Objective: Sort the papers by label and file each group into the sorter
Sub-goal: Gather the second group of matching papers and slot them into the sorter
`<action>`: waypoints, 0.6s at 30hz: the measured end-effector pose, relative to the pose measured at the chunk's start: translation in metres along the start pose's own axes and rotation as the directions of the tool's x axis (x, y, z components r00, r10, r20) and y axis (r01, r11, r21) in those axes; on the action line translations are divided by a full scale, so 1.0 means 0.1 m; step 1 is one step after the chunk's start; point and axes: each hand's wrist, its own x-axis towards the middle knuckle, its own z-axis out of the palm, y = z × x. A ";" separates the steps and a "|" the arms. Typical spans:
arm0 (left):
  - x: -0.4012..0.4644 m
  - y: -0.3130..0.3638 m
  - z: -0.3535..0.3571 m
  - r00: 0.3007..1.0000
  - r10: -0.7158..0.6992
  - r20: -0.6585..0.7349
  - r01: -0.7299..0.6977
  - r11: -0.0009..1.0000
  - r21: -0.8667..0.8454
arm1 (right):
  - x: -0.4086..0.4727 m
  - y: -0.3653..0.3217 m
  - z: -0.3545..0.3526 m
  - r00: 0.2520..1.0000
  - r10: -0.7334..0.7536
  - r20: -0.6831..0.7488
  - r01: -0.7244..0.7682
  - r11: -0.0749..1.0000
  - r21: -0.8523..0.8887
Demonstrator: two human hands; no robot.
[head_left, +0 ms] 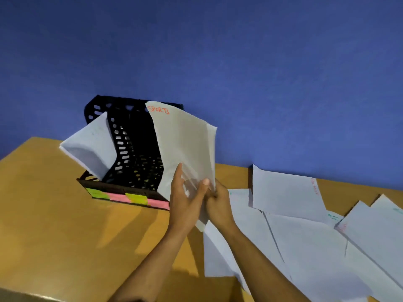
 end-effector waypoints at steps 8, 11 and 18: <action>0.22 0.15 -0.48 0.990 0.122 -0.063 -0.120 0.992 0.039 | 0.06 -0.19 0.73 0.946 -0.186 0.267 0.216 0.972 -0.088; 0.34 0.11 -0.64 0.990 0.090 -0.108 -0.085 0.995 0.056 | 0.09 -0.20 0.91 0.904 -0.212 0.371 0.262 0.961 -0.089; 0.66 -0.02 -1.08 0.989 -0.026 -0.145 0.020 0.999 -0.048 | 0.27 -0.17 1.23 0.819 -0.216 0.531 0.370 0.907 -0.202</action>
